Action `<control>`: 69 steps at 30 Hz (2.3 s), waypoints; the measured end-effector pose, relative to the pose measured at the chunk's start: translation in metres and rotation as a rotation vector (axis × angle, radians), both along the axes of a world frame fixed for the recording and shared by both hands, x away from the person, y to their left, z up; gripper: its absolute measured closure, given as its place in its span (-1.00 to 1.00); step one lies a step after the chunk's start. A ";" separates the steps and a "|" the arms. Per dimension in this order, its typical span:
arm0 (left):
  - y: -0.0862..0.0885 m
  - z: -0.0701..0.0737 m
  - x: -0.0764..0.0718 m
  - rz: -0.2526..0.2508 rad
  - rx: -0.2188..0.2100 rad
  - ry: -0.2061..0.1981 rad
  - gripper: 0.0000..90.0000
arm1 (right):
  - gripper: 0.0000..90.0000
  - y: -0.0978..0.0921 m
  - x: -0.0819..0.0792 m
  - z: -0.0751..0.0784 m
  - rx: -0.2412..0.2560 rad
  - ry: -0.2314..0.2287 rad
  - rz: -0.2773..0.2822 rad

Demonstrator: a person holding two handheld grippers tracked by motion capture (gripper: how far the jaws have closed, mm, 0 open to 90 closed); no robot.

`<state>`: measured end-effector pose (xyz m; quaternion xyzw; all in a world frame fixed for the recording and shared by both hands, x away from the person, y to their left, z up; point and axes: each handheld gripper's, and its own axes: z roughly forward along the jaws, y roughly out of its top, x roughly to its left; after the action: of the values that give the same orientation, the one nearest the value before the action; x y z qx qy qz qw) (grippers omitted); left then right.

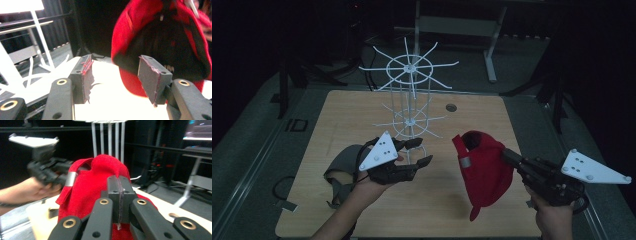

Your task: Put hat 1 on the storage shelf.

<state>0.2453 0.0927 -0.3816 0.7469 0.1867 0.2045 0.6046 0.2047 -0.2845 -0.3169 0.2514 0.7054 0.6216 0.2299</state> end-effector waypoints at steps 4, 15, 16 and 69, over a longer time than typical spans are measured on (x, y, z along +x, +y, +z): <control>0.005 -0.014 -0.005 0.005 0.018 0.022 0.02 | 1.00 -0.002 0.005 0.009 0.013 -0.022 -0.039; 0.019 -0.032 -0.007 0.024 0.007 0.069 0.02 | 1.00 0.009 0.024 0.043 0.007 -0.102 -0.122; 0.020 -0.032 -0.007 0.025 0.006 0.068 0.02 | 1.00 0.012 0.026 0.047 -0.003 -0.117 -0.135; 0.045 -0.059 -0.014 0.084 -0.021 0.138 0.02 | 0.47 0.034 0.041 -0.003 -0.067 0.006 -0.018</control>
<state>0.2309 0.1381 -0.4409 0.7444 0.2612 0.1759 0.5888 0.2460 -0.2500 -0.3199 0.2518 0.7243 0.5946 0.2419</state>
